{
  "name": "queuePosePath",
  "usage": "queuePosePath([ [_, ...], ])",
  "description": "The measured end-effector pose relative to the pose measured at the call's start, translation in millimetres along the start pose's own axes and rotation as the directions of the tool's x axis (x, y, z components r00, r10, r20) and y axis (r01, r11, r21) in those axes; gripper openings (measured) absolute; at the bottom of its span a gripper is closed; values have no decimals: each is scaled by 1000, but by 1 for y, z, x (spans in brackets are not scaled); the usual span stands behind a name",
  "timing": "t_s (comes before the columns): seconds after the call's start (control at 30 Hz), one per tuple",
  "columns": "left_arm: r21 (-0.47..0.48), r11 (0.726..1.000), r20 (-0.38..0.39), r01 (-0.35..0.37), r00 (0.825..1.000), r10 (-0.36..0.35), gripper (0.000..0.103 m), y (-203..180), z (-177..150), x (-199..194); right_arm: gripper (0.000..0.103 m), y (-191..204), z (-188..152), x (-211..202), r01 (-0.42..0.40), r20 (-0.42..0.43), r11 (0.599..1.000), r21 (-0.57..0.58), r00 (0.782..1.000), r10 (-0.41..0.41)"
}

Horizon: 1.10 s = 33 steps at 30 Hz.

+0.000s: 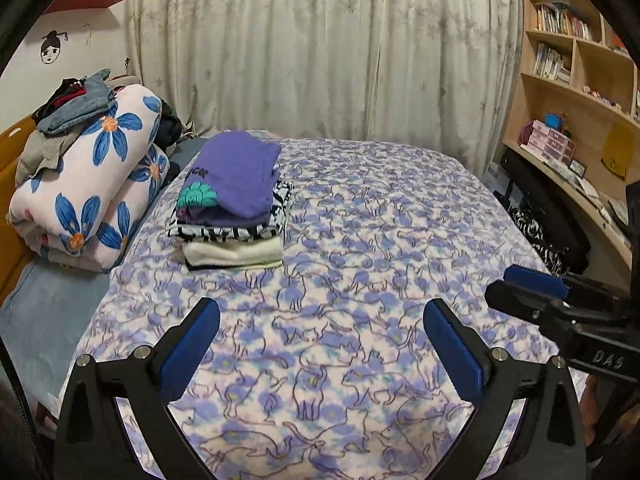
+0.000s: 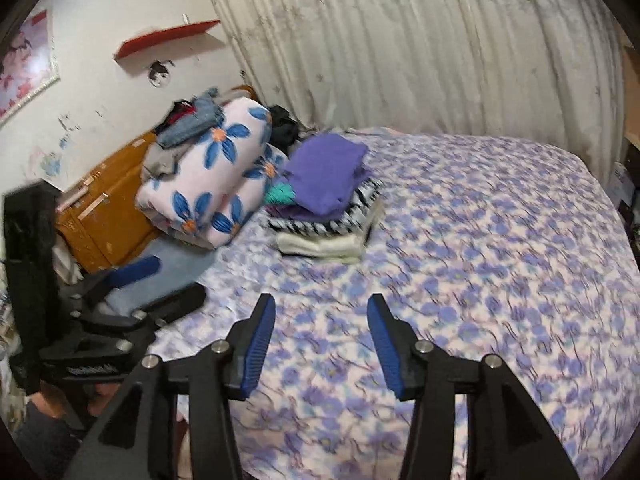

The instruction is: Fold large clothes

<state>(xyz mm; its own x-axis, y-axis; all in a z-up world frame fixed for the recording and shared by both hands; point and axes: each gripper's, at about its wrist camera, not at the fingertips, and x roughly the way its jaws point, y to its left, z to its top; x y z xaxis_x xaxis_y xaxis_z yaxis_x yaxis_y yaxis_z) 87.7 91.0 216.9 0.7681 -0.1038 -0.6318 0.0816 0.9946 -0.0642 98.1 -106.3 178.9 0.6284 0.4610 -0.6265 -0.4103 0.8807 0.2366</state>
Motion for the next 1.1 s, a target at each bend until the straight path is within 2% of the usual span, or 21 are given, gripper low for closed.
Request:
queuePosePath([
  [0.13, -48, 999, -5, 20, 1000, -20, 102, 5, -31, 19, 49, -15, -35, 15, 26, -26, 999, 42, 999, -24],
  [0.23, -60, 998, -41, -19, 999, 16, 102, 5, -53, 41, 52, -25, -58, 26, 68, -30, 996, 62, 997, -66],
  [0.3, -50, 998, -52, -41, 998, 39, 102, 5, -65, 53, 67, -33, -72, 31, 72, -28, 993, 88, 997, -70],
  [0.37, -50, 996, -54, -76, 996, 73, 102, 4, -78, 62, 71, -38, -84, 37, 102, -27, 989, 105, 995, -99],
  [0.5, -64, 994, -103, -85, 992, 78, 102, -1, -102, 83, 72, -42, -111, 48, 156, -41, 980, 122, 988, -152],
  [0.6, -47, 992, -96, -115, 989, 110, 102, -10, -115, 88, 72, -40, -125, 52, 190, -44, 974, 122, 982, -186],
  [0.7, -51, 993, -100, -105, 990, 99, 102, -18, -131, 94, 72, -42, -141, 54, 220, -50, 966, 139, 975, -215],
  [0.93, -28, 994, -133, -109, 986, 104, 102, -31, -153, 101, 73, -52, -165, 50, 221, -63, 954, 201, 975, -213],
  [1.1, -42, 996, -143, -75, 987, 68, 102, -37, -162, 99, 73, -55, -172, 46, 223, -57, 952, 212, 975, -216],
])
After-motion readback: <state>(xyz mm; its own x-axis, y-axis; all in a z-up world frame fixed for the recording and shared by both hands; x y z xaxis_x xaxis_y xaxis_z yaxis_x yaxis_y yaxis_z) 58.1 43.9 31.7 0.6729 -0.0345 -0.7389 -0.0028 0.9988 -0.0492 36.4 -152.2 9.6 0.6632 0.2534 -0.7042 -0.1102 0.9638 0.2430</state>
